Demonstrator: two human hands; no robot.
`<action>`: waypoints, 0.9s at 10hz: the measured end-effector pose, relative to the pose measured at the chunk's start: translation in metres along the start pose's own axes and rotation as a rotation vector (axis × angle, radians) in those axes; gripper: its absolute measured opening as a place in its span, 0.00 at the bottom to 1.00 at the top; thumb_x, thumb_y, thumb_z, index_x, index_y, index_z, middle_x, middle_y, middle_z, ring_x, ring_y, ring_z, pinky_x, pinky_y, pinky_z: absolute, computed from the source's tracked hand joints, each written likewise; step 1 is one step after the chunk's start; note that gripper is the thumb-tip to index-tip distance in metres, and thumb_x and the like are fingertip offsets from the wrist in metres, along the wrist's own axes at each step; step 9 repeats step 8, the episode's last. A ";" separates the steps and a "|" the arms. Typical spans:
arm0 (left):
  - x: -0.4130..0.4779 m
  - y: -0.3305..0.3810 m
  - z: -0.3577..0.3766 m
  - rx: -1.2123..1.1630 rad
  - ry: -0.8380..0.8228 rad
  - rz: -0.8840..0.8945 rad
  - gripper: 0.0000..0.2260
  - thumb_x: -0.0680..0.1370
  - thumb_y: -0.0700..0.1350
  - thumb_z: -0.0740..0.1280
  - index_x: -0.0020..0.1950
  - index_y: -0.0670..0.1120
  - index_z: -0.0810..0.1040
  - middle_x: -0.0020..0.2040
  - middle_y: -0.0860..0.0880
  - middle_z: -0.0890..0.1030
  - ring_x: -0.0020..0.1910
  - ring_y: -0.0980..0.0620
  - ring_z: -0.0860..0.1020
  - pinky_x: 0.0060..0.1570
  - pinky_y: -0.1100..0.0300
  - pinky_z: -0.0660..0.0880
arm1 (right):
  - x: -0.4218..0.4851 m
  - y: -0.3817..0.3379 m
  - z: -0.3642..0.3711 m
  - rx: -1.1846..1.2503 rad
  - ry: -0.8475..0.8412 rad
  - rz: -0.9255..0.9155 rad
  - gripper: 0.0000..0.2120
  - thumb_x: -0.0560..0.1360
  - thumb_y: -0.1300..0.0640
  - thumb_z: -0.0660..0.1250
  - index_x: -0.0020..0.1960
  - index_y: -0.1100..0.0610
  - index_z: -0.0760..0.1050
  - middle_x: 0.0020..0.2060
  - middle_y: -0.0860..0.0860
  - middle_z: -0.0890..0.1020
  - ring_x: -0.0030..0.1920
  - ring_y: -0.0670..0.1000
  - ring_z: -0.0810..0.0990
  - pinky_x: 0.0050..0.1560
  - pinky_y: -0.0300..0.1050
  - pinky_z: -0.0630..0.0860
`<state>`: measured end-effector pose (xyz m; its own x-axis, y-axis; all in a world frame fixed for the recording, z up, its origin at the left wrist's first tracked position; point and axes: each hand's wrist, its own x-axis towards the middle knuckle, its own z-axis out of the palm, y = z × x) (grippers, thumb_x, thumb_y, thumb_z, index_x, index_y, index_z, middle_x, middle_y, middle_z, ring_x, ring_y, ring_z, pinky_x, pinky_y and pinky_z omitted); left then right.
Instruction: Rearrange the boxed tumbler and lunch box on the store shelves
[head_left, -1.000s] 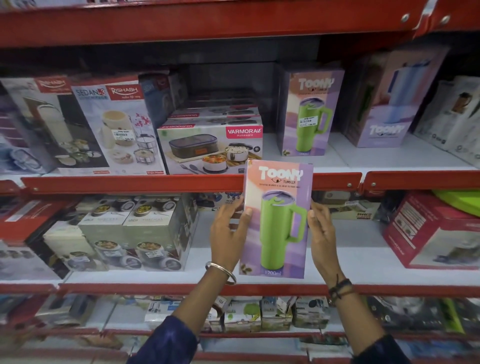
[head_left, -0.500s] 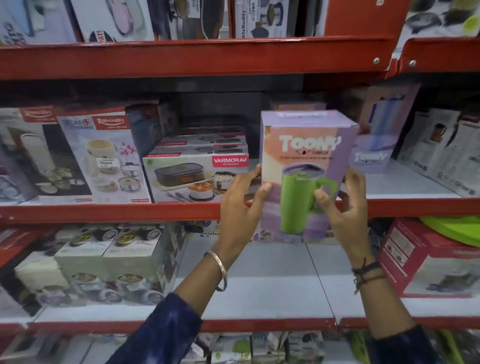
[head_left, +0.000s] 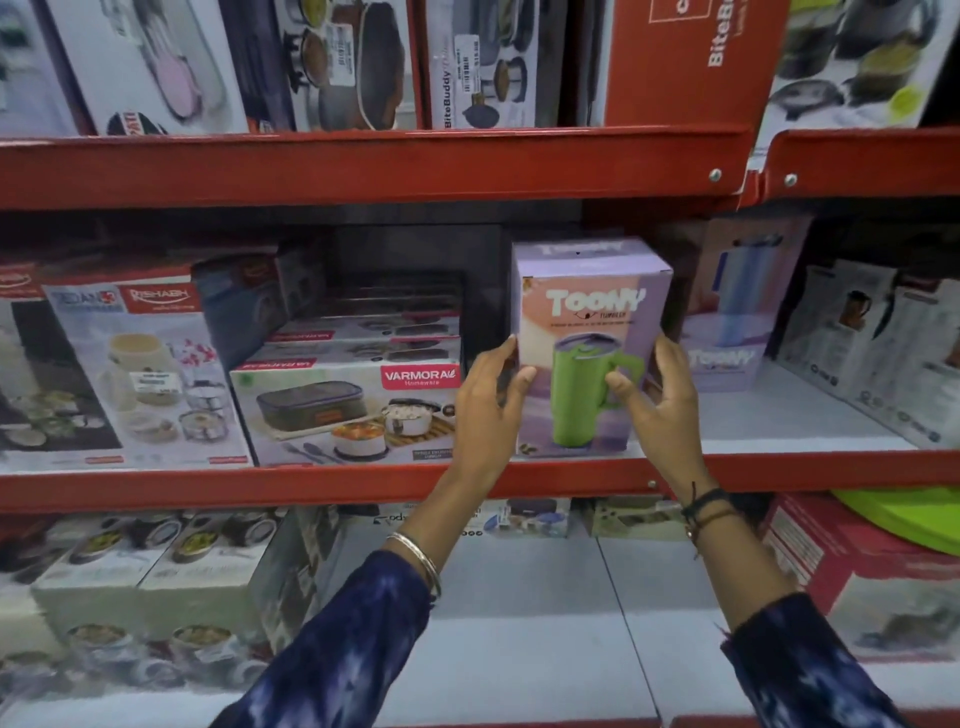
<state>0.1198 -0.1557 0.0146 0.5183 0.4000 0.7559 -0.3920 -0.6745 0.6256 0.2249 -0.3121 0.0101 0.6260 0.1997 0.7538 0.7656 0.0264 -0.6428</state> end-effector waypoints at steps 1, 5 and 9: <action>0.001 -0.013 0.006 0.056 -0.037 -0.032 0.19 0.79 0.45 0.64 0.69 0.42 0.69 0.62 0.44 0.77 0.57 0.57 0.74 0.58 0.64 0.74 | -0.001 0.017 0.003 -0.040 -0.004 0.032 0.29 0.74 0.52 0.68 0.72 0.50 0.62 0.67 0.50 0.69 0.66 0.53 0.72 0.63 0.58 0.74; 0.019 -0.048 0.021 0.807 -0.220 0.320 0.47 0.73 0.51 0.68 0.75 0.49 0.33 0.75 0.51 0.27 0.76 0.49 0.35 0.74 0.46 0.53 | 0.004 0.044 0.031 -0.664 -0.099 -0.180 0.39 0.78 0.64 0.59 0.75 0.50 0.35 0.76 0.49 0.38 0.75 0.45 0.35 0.75 0.49 0.45; 0.012 -0.023 0.005 0.946 -0.123 0.468 0.32 0.78 0.54 0.62 0.76 0.44 0.53 0.77 0.46 0.53 0.76 0.48 0.47 0.74 0.46 0.51 | -0.007 0.004 0.032 -0.663 -0.025 -0.184 0.30 0.81 0.54 0.54 0.76 0.55 0.41 0.78 0.52 0.46 0.77 0.50 0.39 0.75 0.43 0.36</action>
